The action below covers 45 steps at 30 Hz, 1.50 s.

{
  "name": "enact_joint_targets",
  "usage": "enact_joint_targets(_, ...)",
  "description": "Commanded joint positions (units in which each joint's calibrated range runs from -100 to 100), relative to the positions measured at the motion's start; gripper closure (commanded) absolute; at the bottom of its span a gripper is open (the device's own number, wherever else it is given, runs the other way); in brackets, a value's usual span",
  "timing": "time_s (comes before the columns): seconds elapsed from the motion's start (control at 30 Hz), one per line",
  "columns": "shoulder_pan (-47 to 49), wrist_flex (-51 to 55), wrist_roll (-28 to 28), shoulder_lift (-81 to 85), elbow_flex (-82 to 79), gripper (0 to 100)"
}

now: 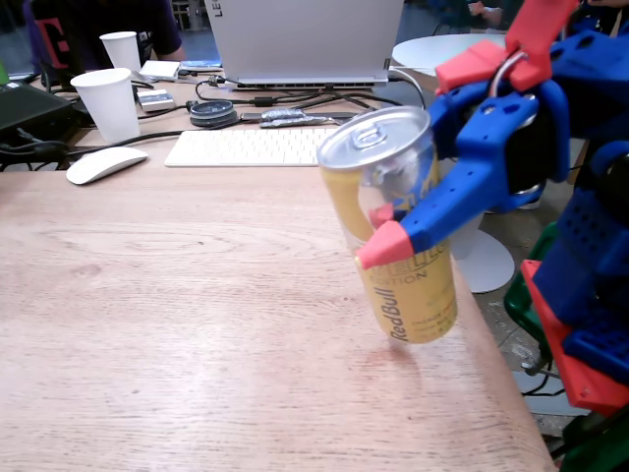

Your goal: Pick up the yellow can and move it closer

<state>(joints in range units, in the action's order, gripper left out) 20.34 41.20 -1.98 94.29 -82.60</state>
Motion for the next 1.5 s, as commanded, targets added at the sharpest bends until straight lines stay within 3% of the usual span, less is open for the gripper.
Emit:
enact_joint_targets(0.0,-0.03,0.01,0.15,2.62,1.76,78)
enact_joint_targets(0.87,1.66,0.01,0.34,2.62,1.66,78)
enact_joint_targets(1.0,0.14,-0.81,-0.10,2.62,-7.96,78)
enact_joint_targets(1.47,0.30,-1.05,-0.10,2.62,4.02,78)
